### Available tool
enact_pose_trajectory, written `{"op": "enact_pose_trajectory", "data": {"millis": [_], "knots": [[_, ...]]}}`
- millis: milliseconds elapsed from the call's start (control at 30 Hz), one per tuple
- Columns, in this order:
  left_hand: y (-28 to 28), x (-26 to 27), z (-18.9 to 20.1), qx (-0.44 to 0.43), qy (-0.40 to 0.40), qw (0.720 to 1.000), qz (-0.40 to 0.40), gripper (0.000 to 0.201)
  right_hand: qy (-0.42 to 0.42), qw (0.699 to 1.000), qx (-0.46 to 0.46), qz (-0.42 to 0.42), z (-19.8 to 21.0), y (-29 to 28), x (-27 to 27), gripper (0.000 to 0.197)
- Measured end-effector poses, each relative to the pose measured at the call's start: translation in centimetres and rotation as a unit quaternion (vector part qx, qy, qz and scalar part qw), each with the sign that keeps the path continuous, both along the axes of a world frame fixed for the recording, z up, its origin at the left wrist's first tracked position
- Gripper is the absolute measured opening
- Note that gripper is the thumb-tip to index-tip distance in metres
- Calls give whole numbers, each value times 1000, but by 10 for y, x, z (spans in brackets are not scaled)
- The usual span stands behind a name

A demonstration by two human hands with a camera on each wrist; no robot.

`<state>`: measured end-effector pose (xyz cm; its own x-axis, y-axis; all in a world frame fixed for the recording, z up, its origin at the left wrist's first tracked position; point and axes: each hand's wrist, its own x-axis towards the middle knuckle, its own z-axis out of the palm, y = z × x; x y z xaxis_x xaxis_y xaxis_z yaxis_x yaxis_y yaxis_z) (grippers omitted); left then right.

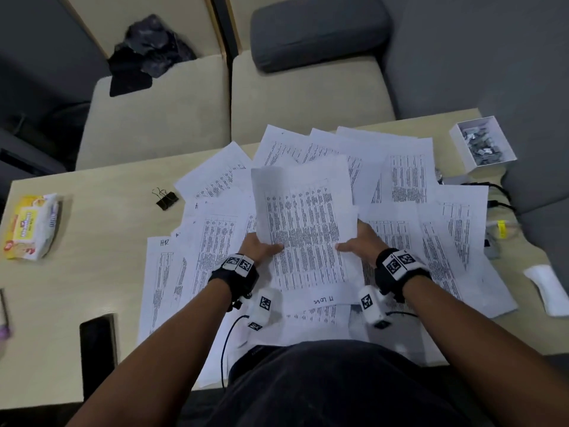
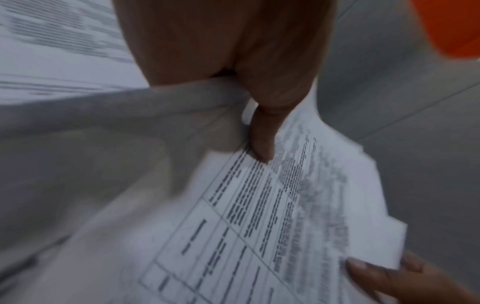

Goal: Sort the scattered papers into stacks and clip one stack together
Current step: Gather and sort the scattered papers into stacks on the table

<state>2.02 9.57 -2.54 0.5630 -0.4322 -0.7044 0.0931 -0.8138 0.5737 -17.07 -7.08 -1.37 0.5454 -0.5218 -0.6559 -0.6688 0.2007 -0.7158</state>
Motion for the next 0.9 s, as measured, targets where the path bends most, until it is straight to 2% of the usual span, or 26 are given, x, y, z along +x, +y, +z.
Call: {"op": "enact_pose_trajectory", "data": {"millis": [67, 167, 233, 333, 400, 500, 567, 633, 767, 900], "knots": [[-10, 5, 19, -94, -5, 996, 2, 28, -38, 997, -18, -67, 17, -10, 0, 73], [-24, 15, 59, -216, -14, 976, 0, 19, -110, 982, -12, -150, 50, -32, 2, 107], [-37, 23, 86, -283, -7, 959, 9, 16, -158, 977, 14, -143, 81, -44, 6, 118], [-55, 30, 127, -384, -6, 923, 15, 33, -146, 977, -84, -128, 121, -53, 19, 107], [-63, 32, 145, -435, -13, 900, 11, 40, -156, 965, -152, -144, 138, -57, 28, 94], [-65, 32, 152, -467, 2, 884, 23, 43, -207, 947, -172, -174, 152, -46, 33, 54], [-59, 30, 144, -460, 5, 888, 23, 45, -223, 947, -169, -159, 148, -36, 32, 36], [-49, 28, 132, -433, 4, 901, 26, 45, -219, 955, -158, -126, 135, -27, 30, 27], [-32, 26, 117, -383, 17, 923, 44, 33, -199, 965, -120, -122, 114, -14, 23, 33], [-34, 27, 124, -393, -10, 919, 28, 40, -190, 967, -115, -128, 110, -12, 23, 34]]}}
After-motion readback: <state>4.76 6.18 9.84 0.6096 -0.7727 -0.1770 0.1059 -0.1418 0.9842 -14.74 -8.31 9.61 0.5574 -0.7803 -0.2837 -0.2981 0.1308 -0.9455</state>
